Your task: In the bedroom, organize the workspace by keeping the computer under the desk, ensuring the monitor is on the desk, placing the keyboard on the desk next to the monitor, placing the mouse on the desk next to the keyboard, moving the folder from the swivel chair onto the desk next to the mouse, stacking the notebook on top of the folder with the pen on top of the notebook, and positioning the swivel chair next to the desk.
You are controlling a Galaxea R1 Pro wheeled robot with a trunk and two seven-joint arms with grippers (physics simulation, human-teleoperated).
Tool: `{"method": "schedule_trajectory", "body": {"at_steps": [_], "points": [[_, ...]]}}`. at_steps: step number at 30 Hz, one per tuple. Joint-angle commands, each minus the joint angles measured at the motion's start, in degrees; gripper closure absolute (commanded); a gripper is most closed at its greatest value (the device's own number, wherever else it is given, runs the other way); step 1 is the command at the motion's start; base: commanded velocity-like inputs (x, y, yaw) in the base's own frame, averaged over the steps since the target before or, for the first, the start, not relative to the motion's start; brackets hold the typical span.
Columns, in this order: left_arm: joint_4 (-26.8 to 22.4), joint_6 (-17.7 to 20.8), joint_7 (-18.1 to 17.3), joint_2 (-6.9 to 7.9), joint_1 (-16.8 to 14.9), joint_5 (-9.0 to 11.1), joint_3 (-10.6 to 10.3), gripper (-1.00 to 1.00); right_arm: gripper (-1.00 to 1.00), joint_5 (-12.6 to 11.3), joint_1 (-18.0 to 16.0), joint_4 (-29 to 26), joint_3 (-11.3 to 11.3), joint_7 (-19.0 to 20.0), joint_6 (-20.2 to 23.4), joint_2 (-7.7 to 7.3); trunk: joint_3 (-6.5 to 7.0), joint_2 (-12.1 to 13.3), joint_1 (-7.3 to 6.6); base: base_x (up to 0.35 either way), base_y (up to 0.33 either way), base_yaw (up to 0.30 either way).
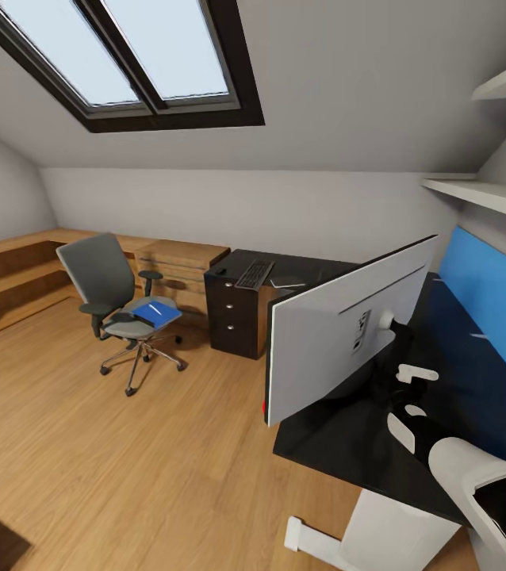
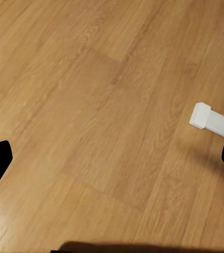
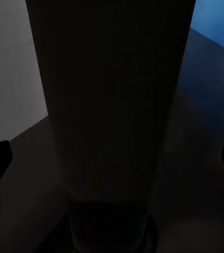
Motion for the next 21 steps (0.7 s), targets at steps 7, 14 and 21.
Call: {"method": "schedule_trajectory", "body": {"at_steps": [7, 14, 21], "points": [[0.0, -0.1, 0.1, 0.02, 0.0, 0.6, 0.0, -1.00, -1.00, -0.3, 0.0, 0.0, 0.5, -0.3, -0.1, -0.02, -0.05, 0.0, 0.00, 0.127, 0.000, 0.000], [0.0, -0.1, 0.1, -0.05, 0.0, 0.6, -0.1, -1.00, -1.00, -0.3, 0.0, 0.0, 0.5, -0.3, -0.1, -0.05, -0.05, 0.0, 0.00, 0.079, 0.000, 0.000], [0.1, -0.1, 0.1, -0.07, 0.0, 0.6, -0.1, -1.00, 1.00, -0.3, 0.0, 0.0, 0.5, -0.3, -0.1, -0.08, -0.05, 0.0, 0.00, 0.012, 0.000, 0.000]]}}
